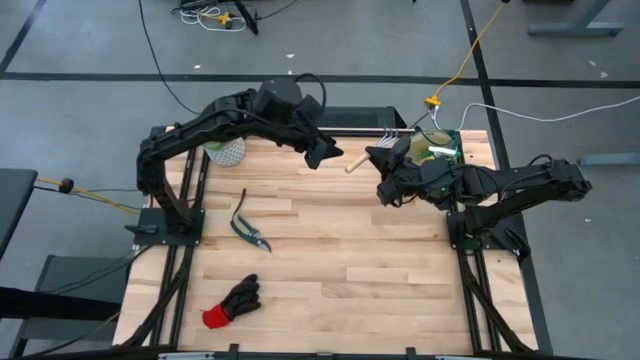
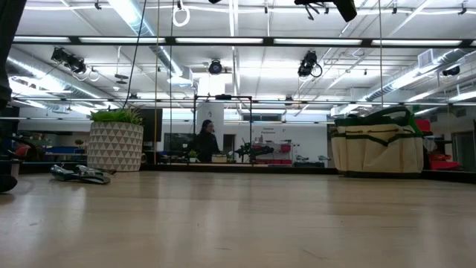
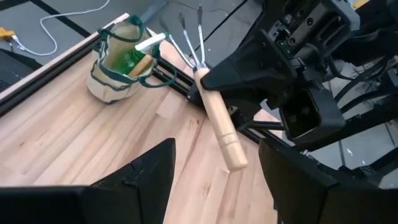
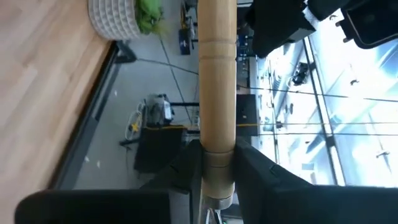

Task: Pick & Place Garden tools in Gardening bag
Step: Put the brown hand rake into the gardening bag

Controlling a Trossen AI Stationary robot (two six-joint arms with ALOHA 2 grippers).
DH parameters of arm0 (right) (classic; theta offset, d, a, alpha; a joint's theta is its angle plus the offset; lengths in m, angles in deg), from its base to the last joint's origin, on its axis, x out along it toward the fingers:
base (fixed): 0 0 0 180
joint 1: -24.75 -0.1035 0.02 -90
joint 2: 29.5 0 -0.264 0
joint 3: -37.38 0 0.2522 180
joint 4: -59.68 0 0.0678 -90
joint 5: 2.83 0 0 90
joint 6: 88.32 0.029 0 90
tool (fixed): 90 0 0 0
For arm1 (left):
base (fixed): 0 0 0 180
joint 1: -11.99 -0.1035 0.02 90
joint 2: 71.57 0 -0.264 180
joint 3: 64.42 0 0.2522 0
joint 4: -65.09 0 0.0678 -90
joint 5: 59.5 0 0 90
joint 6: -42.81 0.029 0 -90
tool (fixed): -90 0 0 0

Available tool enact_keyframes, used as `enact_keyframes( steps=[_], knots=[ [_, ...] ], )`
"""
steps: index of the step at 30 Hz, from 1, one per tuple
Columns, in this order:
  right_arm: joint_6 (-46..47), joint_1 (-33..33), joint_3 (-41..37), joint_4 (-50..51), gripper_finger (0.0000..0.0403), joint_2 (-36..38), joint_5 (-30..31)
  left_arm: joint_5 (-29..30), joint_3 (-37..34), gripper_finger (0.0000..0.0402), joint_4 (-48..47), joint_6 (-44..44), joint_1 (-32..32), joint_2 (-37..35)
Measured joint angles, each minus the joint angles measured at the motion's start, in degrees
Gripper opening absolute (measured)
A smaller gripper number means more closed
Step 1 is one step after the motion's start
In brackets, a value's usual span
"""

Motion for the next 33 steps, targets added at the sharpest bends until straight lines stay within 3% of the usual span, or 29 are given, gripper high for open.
enact_keyframes(
  steps=[20,33],
  knots=[
    [26.5,1.2,0.0,5.3,0.0069,0.0,-13.7,-0.4,0.0,0.0238,0.0,-0.1,0.2,0.0],
    [35.4,0.5,0.0,4.9,0.0068,0.7,-16.2,-0.4,0.0,0.0238,0.0,-0.1,0.2,0.0]
  ],
)
